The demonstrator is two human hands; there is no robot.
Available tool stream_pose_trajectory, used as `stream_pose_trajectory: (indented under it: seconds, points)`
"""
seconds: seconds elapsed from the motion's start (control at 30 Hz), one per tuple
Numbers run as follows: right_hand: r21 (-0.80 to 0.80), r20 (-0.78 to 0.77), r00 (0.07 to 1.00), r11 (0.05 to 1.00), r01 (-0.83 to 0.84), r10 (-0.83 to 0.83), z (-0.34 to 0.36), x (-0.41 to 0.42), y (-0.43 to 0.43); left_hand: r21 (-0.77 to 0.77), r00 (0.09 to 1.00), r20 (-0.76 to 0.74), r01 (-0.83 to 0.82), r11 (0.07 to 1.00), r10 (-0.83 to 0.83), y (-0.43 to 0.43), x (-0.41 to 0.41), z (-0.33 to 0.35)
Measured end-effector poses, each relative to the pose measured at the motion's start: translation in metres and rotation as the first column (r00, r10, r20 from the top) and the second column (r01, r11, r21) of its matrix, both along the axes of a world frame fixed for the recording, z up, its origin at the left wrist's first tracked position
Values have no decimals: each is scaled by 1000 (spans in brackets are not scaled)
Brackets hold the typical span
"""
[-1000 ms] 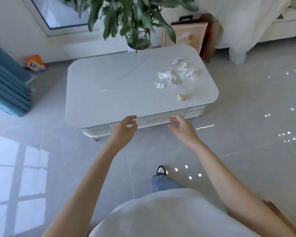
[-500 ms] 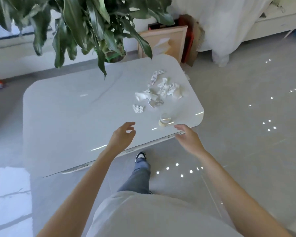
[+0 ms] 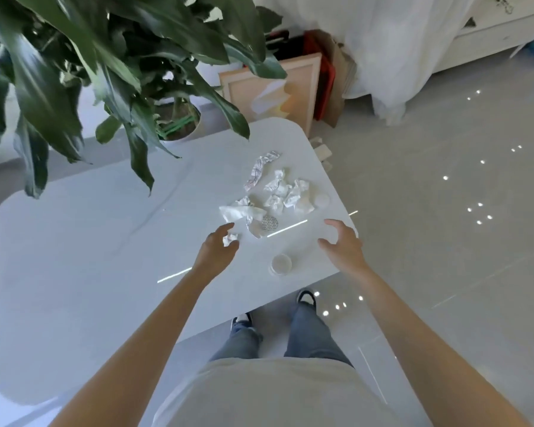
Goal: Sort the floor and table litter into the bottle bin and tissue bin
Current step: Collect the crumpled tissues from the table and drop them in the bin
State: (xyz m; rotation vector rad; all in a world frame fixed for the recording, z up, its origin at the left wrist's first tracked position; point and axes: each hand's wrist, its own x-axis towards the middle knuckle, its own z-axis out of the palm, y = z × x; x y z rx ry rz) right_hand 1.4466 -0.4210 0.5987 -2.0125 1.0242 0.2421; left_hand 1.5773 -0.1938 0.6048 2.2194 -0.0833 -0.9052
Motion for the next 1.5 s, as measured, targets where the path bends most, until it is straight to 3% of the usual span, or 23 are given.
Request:
stream_pose_trajectory:
  seconds: [0.37,0.83,1.03,1.17,1.37,1.5]
  points:
    - [85,-168,965,979,-187,199,-67,105,-112,140,920,-77,-372,918,385,-90,7,-73]
    - [77,-360,882,952,-296,304,-233,161,-151,259,828,-9,-539,801,560,-124,24,-234]
    - [17,-318,904,955,-297,287,-290,176,-151,363,916,72,-393,845,395,-121,51,-291]
    - [-62,-350,873,921,-384,340,-314,182,-136,375,954,82,-299,878,290,-119,64,-318]
    - [-286,-241,799,747,-601,551,-324,172,-120,477,972,232,-149,866,40,-125,72,-323]
    - [-363,-233,735,644,-674,637,-324,175,-114,405,949,308,-67,912,-67,-127,73,-324]
